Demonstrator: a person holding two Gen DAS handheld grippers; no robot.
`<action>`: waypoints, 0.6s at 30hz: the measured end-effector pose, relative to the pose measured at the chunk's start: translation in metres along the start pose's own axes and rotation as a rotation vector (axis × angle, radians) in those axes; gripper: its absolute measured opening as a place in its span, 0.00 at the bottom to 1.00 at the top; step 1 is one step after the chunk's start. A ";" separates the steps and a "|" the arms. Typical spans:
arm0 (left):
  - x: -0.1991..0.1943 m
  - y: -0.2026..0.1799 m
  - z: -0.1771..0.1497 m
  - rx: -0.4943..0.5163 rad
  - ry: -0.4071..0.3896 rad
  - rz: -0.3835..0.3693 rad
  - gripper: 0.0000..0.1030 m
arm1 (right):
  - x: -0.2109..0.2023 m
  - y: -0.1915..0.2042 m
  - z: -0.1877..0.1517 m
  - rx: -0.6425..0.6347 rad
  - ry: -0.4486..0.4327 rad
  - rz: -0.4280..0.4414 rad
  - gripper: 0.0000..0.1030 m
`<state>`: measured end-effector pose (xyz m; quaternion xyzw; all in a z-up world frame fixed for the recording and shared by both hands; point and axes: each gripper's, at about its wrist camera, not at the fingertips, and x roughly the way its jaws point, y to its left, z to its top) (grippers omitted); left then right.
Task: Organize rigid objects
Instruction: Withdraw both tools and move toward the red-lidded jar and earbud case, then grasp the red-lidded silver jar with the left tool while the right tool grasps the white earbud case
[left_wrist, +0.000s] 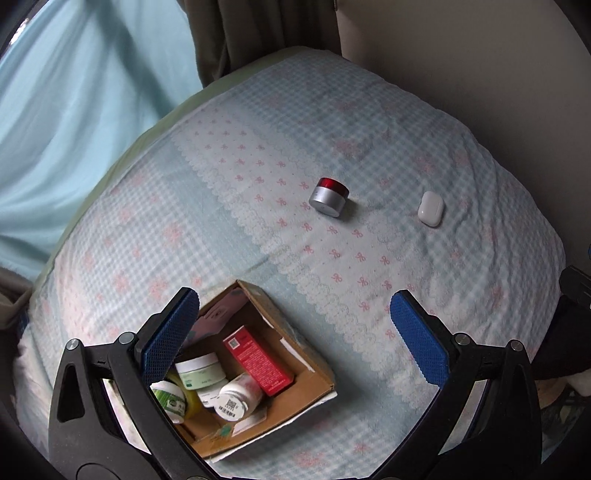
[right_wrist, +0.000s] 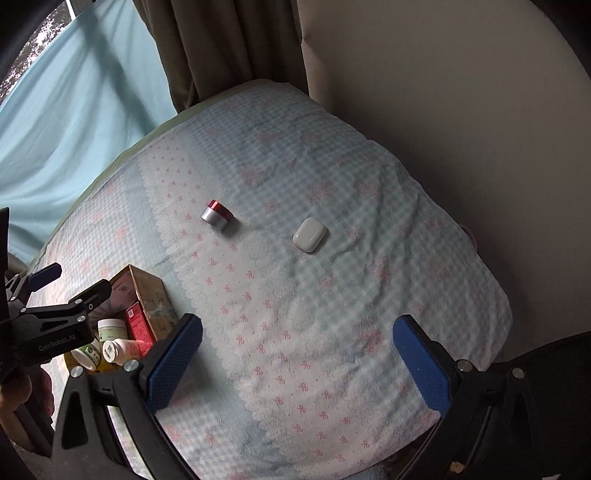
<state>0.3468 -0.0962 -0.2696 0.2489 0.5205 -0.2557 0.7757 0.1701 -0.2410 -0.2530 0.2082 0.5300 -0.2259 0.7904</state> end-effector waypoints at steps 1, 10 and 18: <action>0.010 -0.005 0.012 0.013 0.010 -0.002 1.00 | 0.008 -0.004 0.005 0.019 -0.006 0.000 1.00; 0.116 -0.034 0.087 0.164 0.091 -0.093 1.00 | 0.101 -0.030 0.024 0.177 -0.005 0.027 1.00; 0.215 -0.050 0.102 0.306 0.205 -0.155 0.94 | 0.191 -0.028 0.028 0.324 -0.037 -0.089 0.93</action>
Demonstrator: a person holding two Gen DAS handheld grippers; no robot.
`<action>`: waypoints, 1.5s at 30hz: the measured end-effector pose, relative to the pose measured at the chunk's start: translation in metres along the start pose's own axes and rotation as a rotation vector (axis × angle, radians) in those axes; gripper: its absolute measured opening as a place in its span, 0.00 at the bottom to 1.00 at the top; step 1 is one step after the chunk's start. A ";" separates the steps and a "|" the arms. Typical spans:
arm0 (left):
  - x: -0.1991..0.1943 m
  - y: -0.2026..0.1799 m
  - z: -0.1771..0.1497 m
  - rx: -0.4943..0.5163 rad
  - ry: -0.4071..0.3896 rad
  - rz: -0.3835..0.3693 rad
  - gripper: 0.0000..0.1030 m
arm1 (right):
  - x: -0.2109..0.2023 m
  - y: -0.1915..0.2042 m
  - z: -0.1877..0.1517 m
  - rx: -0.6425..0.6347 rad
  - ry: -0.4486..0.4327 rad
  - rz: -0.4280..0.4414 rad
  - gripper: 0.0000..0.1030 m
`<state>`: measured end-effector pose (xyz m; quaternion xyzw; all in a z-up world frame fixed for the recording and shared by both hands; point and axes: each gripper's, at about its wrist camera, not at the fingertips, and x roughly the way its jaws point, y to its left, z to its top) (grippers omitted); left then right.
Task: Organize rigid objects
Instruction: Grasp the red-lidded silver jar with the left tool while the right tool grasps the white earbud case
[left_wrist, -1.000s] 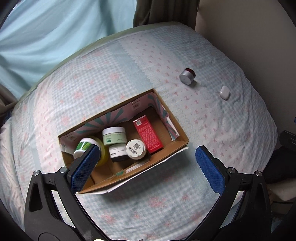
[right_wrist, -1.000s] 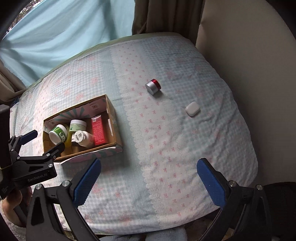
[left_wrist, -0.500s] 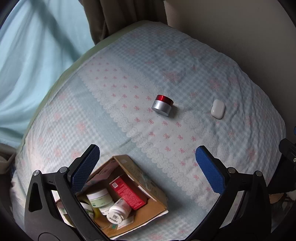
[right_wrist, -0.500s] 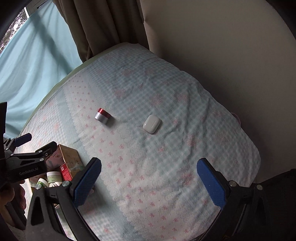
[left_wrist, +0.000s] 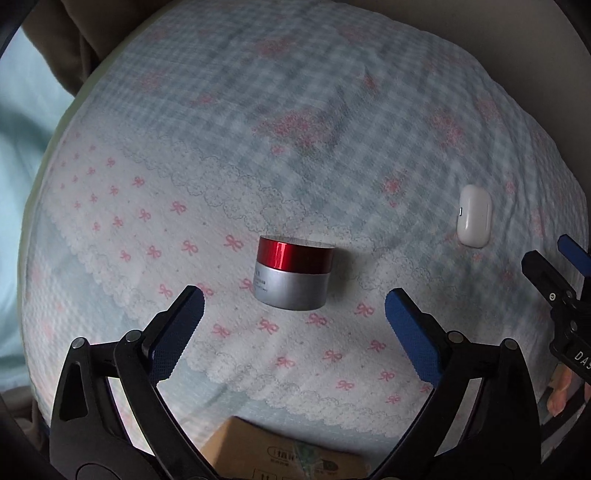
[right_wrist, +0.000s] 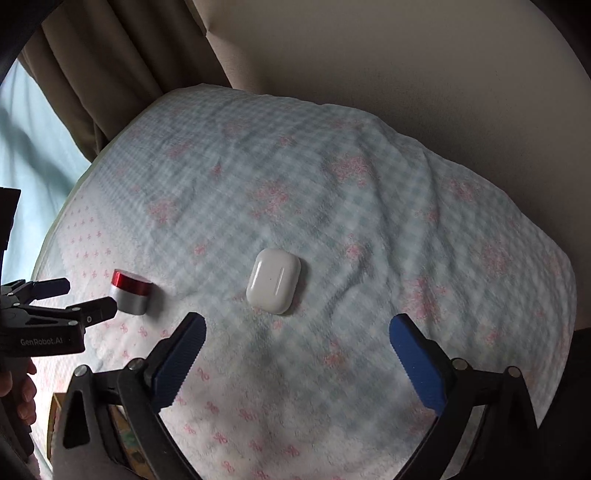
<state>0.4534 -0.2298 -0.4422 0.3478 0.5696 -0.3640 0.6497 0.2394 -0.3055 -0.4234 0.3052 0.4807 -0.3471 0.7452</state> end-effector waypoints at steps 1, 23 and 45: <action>0.007 0.001 0.002 0.012 0.005 -0.005 0.94 | 0.010 0.002 0.000 0.017 0.000 -0.012 0.93; 0.063 0.005 0.013 0.027 0.030 -0.094 0.50 | 0.076 0.029 0.012 0.024 -0.015 -0.072 0.42; -0.067 0.016 -0.032 -0.196 -0.114 -0.097 0.49 | -0.012 0.015 0.034 -0.014 -0.084 0.031 0.41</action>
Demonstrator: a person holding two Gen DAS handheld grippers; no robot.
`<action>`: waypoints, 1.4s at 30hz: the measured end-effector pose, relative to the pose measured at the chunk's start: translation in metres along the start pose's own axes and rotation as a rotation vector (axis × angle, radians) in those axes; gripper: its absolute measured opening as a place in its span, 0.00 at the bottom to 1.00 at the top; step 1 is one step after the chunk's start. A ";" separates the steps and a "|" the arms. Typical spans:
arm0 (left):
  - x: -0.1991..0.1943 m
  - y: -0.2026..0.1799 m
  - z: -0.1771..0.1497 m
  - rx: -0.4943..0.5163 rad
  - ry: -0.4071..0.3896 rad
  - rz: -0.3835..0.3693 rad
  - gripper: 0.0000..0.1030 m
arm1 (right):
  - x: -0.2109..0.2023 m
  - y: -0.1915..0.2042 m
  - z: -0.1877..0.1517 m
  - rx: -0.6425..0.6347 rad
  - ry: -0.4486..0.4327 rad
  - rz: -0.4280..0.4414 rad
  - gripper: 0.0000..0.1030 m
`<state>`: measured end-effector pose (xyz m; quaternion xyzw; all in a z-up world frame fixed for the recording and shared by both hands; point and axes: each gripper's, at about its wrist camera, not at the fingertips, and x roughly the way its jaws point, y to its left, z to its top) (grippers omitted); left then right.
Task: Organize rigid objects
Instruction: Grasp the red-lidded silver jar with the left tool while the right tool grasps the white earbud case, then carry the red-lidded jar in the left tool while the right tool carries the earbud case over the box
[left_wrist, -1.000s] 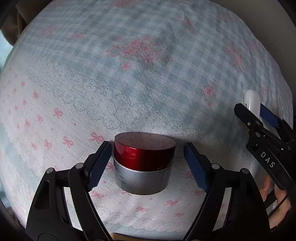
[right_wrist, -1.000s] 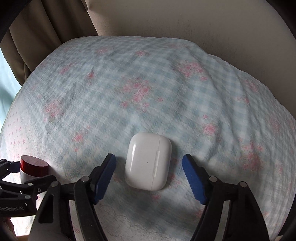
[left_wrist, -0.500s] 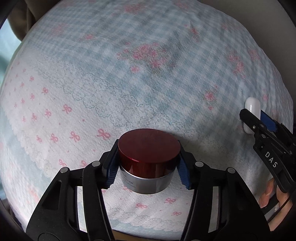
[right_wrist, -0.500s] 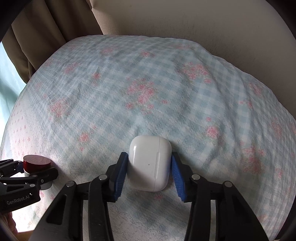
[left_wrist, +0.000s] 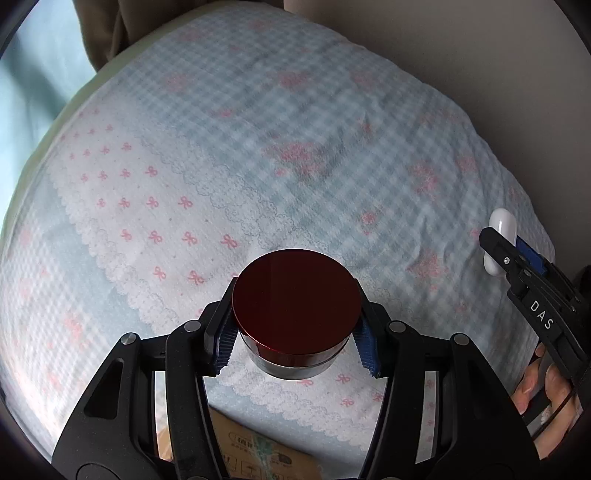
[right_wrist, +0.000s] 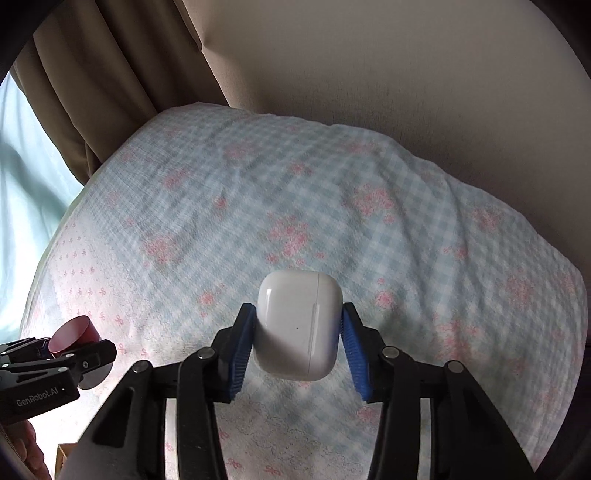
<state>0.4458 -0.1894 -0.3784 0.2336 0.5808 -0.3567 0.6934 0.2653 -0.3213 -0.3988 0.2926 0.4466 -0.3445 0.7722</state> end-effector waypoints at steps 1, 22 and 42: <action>-0.015 0.002 -0.002 -0.012 -0.019 -0.002 0.49 | -0.010 0.000 0.003 -0.008 -0.005 0.007 0.41; -0.271 0.100 -0.230 -0.381 -0.272 0.137 0.49 | -0.255 0.092 -0.008 -0.458 -0.002 0.359 0.41; -0.212 0.154 -0.395 -0.728 -0.191 0.123 0.49 | -0.223 0.245 -0.155 -0.822 0.237 0.525 0.41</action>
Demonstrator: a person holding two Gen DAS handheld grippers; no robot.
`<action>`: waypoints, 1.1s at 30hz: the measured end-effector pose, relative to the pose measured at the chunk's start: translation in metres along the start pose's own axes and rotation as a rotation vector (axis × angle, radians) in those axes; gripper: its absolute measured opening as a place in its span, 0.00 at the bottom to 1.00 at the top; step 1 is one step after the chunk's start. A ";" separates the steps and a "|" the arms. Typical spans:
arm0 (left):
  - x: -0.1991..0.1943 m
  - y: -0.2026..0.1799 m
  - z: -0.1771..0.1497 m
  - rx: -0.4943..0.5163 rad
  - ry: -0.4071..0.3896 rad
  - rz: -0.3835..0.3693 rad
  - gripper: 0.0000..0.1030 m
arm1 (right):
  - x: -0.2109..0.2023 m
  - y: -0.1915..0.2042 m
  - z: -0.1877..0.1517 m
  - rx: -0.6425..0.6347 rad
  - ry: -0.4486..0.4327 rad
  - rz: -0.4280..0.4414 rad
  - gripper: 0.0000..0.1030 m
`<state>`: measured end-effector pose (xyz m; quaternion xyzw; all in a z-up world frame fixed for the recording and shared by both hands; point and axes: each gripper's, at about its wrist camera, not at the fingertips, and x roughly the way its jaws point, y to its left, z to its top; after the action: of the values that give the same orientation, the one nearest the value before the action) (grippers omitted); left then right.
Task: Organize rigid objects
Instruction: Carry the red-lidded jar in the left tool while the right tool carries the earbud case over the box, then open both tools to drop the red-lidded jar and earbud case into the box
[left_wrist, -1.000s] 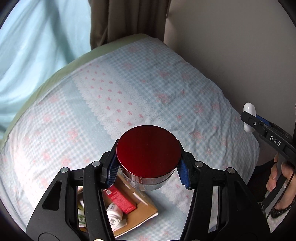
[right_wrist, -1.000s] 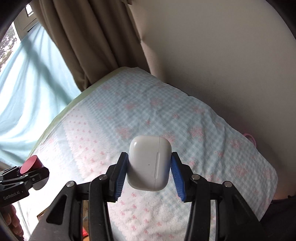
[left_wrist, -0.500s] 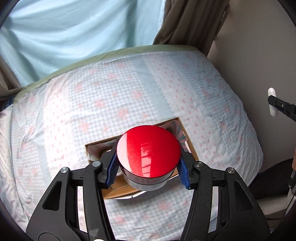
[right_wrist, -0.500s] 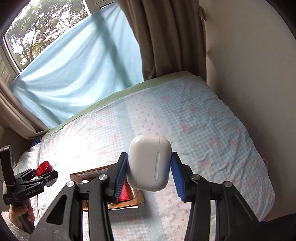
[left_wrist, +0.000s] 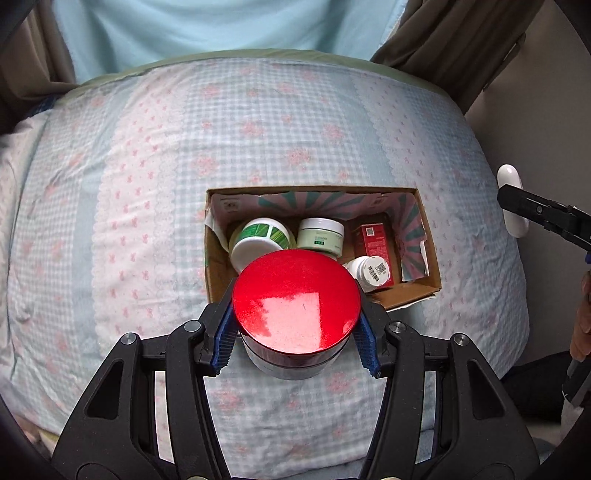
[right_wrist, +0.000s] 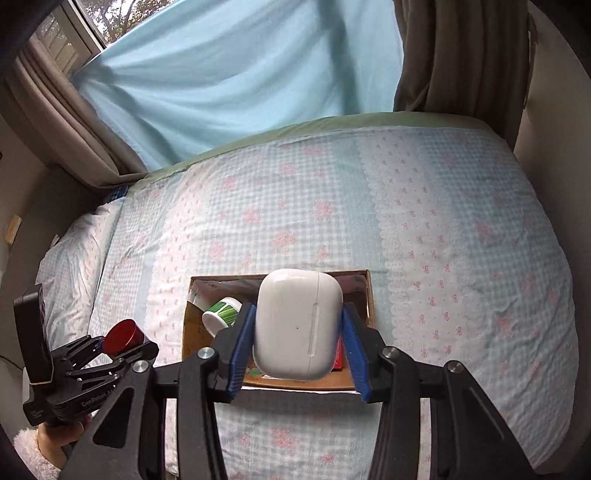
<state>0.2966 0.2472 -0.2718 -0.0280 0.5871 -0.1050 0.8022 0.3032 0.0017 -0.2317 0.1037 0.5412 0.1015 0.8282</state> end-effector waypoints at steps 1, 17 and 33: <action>0.010 -0.001 0.000 -0.001 0.018 -0.005 0.49 | 0.012 0.002 -0.001 -0.010 0.026 0.005 0.41; 0.135 -0.033 0.010 0.165 0.240 0.036 0.49 | 0.180 -0.019 0.014 0.023 0.329 0.050 0.41; 0.145 -0.039 0.021 0.218 0.227 0.004 1.00 | 0.213 -0.025 0.019 0.069 0.420 0.062 0.87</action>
<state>0.3532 0.1787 -0.3948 0.0725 0.6589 -0.1692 0.7293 0.4060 0.0360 -0.4183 0.1252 0.7016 0.1280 0.6897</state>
